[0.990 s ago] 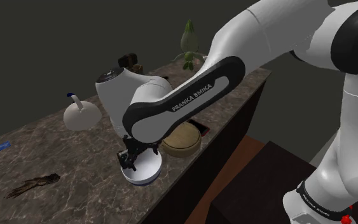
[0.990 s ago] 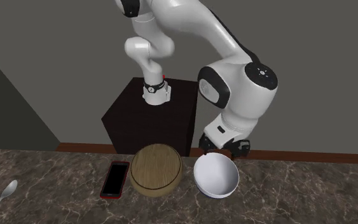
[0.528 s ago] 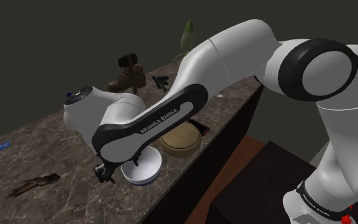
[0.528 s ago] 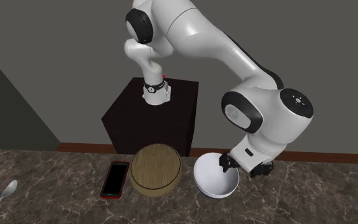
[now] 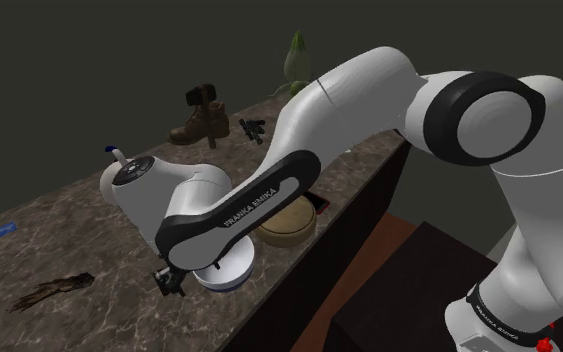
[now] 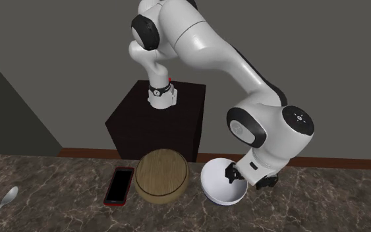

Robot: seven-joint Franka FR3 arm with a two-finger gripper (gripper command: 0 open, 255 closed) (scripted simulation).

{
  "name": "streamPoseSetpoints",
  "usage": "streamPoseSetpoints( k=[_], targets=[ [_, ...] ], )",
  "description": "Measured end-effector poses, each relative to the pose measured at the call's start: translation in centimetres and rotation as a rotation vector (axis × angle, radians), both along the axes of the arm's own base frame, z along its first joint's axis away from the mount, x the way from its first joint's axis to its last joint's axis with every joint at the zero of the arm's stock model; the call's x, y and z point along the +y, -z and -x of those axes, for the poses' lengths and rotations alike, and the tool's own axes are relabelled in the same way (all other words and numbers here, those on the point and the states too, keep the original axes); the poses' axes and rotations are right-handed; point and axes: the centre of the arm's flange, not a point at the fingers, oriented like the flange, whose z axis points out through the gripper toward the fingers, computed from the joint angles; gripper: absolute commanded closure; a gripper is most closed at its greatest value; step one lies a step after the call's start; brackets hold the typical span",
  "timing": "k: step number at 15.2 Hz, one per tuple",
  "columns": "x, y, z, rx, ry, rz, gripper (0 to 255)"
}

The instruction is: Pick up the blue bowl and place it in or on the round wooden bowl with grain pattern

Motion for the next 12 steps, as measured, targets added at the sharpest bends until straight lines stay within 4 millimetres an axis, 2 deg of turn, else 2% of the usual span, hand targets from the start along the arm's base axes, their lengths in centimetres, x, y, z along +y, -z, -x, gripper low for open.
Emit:
streamPoseSetpoints(
  k=[5,6,12],
  targets=[
    [0.04,0.16,-0.02,0.000,0.000,0.000,0],
    [0.04,0.16,-0.02,0.000,0.000,0.000,255],
    [0.06,0.13,-0.01,-0.001,0.000,-0.001,255]
  ],
)
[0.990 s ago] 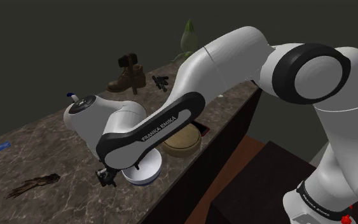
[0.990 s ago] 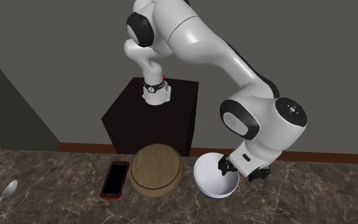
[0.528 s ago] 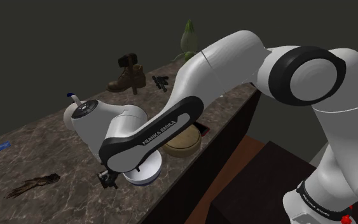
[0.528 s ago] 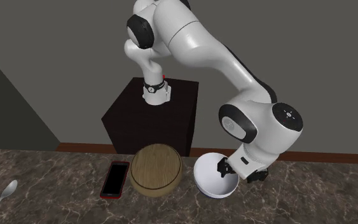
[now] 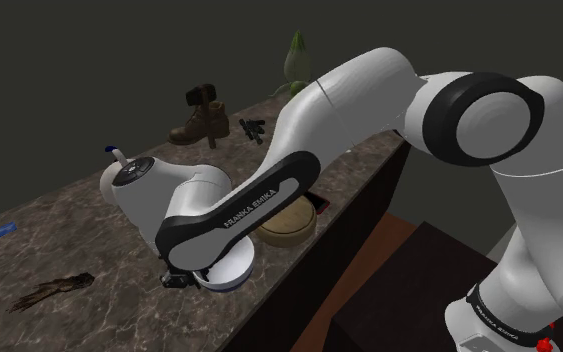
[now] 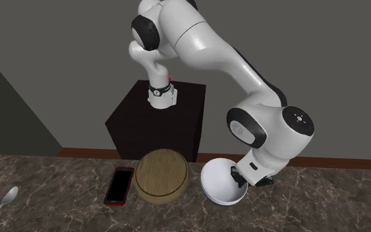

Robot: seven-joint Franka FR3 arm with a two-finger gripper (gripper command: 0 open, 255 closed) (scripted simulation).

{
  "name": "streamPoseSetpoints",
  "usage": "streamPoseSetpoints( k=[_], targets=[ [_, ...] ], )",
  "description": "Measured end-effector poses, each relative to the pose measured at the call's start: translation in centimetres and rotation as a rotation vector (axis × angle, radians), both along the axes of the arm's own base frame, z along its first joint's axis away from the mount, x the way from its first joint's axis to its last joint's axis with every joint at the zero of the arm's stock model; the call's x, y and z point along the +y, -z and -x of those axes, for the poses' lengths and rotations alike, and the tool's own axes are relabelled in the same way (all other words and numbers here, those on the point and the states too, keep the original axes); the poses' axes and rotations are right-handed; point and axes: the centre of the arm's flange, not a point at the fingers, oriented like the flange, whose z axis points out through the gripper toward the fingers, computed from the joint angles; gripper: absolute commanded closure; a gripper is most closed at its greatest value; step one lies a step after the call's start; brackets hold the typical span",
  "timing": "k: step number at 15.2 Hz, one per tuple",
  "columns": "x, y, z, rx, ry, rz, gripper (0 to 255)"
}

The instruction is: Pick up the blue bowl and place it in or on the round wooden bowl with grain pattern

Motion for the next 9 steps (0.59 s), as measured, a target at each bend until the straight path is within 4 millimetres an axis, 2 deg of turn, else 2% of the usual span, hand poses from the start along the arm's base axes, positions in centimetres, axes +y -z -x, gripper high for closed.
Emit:
streamPoseSetpoints(
  k=[5,9],
  targets=[
    [0.0,-0.2,0.0,0.000,0.000,0.000,255],
    [0.0,-2.1,0.0,0.000,0.000,0.000,255]
  ],
)
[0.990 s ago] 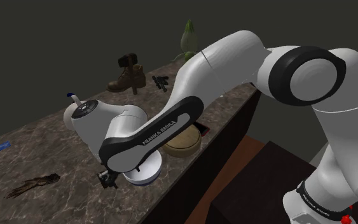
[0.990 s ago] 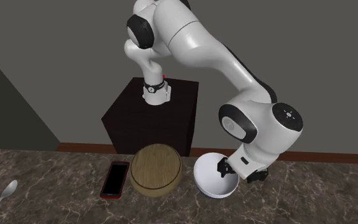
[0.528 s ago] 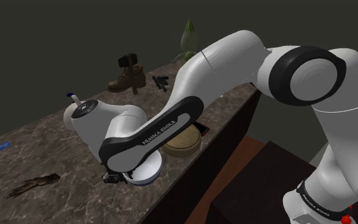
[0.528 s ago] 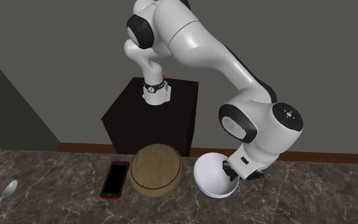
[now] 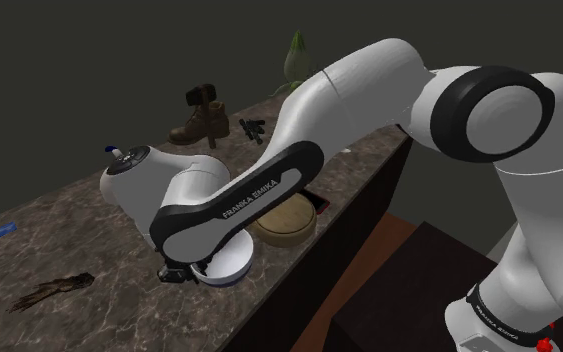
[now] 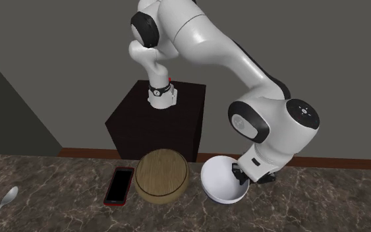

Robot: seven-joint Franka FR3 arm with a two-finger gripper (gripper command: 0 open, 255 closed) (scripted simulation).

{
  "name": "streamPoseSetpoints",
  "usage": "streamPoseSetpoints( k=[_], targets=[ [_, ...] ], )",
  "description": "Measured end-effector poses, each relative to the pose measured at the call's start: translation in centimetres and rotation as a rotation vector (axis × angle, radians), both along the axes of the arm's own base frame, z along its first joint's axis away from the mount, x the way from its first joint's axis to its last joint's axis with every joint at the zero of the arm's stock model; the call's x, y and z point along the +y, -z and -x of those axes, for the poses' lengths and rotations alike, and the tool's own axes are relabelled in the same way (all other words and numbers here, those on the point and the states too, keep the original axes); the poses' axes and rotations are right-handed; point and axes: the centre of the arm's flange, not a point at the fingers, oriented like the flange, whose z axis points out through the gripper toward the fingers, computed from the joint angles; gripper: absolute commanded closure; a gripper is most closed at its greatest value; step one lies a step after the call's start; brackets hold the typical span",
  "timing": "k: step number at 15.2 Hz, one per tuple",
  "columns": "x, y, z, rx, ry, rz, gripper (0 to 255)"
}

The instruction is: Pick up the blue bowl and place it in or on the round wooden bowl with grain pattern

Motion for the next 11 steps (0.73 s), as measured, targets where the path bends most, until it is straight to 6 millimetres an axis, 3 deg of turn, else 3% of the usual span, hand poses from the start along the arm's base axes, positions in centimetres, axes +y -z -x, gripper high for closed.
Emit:
streamPoseSetpoints(
  k=[11],
  targets=[
    [0.0,-5.8,0.0,0.000,0.000,0.000,255]
  ],
)
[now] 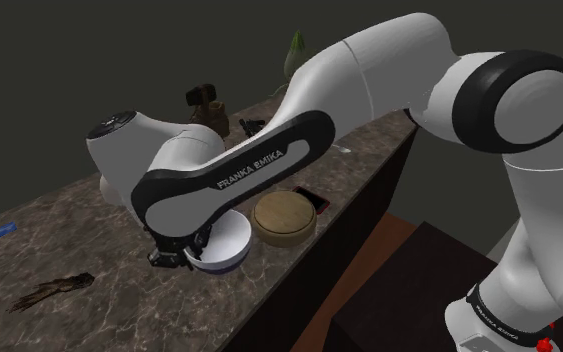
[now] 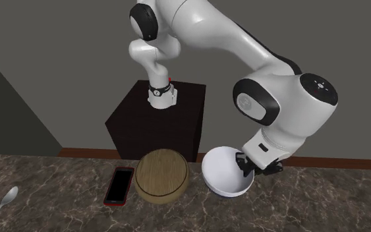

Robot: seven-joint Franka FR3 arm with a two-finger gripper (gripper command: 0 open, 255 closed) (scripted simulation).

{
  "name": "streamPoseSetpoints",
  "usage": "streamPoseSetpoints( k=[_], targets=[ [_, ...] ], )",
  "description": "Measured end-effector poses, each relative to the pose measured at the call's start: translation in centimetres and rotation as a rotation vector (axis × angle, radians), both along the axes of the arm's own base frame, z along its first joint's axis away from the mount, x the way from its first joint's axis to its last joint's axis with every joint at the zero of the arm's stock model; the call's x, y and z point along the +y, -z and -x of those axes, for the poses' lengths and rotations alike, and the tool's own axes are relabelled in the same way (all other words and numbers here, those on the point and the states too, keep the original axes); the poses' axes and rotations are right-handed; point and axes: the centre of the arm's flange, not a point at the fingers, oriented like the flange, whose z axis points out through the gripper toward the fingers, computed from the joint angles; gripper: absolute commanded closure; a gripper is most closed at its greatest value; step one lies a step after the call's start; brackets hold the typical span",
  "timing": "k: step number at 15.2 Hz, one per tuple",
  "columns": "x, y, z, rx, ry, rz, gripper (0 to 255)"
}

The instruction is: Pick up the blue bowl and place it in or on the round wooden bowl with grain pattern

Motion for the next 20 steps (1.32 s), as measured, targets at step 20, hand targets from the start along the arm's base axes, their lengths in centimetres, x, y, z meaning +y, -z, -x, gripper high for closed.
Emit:
streamPoseSetpoints(
  k=[20],
  targets=[
    [-2.6,-9.5,-0.1,0.000,0.000,0.000,255]
  ],
)
